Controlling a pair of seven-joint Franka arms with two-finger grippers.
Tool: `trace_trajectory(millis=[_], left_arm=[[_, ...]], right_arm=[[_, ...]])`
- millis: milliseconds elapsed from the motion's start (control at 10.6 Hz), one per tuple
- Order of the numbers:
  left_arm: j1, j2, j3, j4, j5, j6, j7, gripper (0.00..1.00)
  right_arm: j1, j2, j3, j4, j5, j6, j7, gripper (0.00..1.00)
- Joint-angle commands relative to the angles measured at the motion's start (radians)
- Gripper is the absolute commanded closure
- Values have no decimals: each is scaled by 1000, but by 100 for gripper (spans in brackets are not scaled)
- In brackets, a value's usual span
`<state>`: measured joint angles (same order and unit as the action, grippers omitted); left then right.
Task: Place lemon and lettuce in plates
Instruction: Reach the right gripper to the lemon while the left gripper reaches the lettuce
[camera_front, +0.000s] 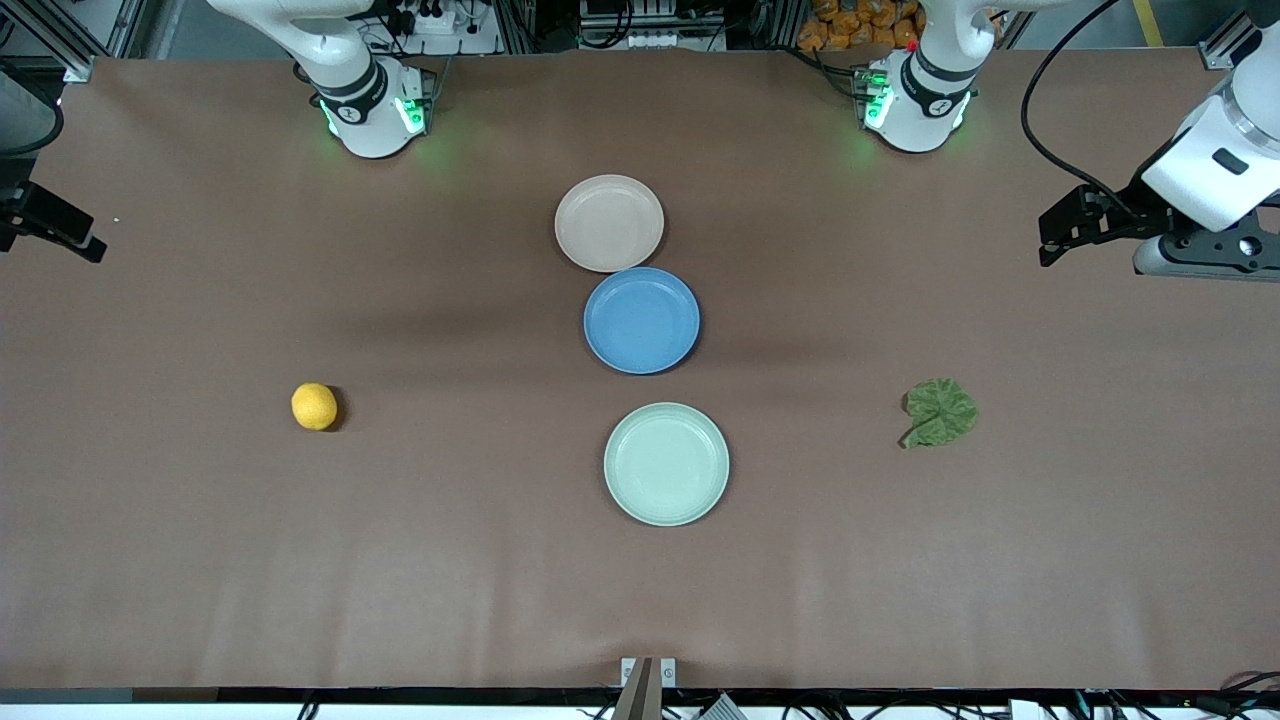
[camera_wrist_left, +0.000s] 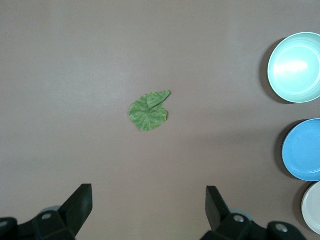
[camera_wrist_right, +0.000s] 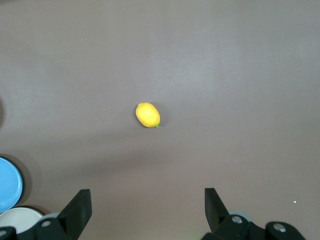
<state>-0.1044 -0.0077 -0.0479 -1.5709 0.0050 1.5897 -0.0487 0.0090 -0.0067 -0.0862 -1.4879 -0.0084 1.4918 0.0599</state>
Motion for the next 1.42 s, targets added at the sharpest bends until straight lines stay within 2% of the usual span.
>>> trace_trajectory(millis=[0, 189, 472, 755, 849, 1038, 1321], left_arm=[[5, 15, 0, 31, -22, -25, -7, 0], [5, 38, 2, 38, -20, -25, -7, 0], [-8, 141, 2, 100, -19, -22, -23, 0], [-8, 231, 2, 95, 27, -10, -28, 0], [-11, 264, -1, 89, 65, 22, -37, 0], [-11, 369, -1, 80, 69, 108, -48, 0], [-4, 454, -3, 6, 59, 332, -49, 0]], right_arm=[[5, -1, -3, -20, 1, 10, -6, 0], [6, -1, -3, -26, 1, 13, -6, 0], [6, 1, -3, -34, 1, 18, -6, 0], [6, 11, -1, -92, 1, 94, -9, 0], [5, 19, -1, -122, 1, 129, -15, 0], [5, 51, -1, -198, 1, 217, -44, 0], [6, 123, 8, -287, 1, 368, -58, 0]])
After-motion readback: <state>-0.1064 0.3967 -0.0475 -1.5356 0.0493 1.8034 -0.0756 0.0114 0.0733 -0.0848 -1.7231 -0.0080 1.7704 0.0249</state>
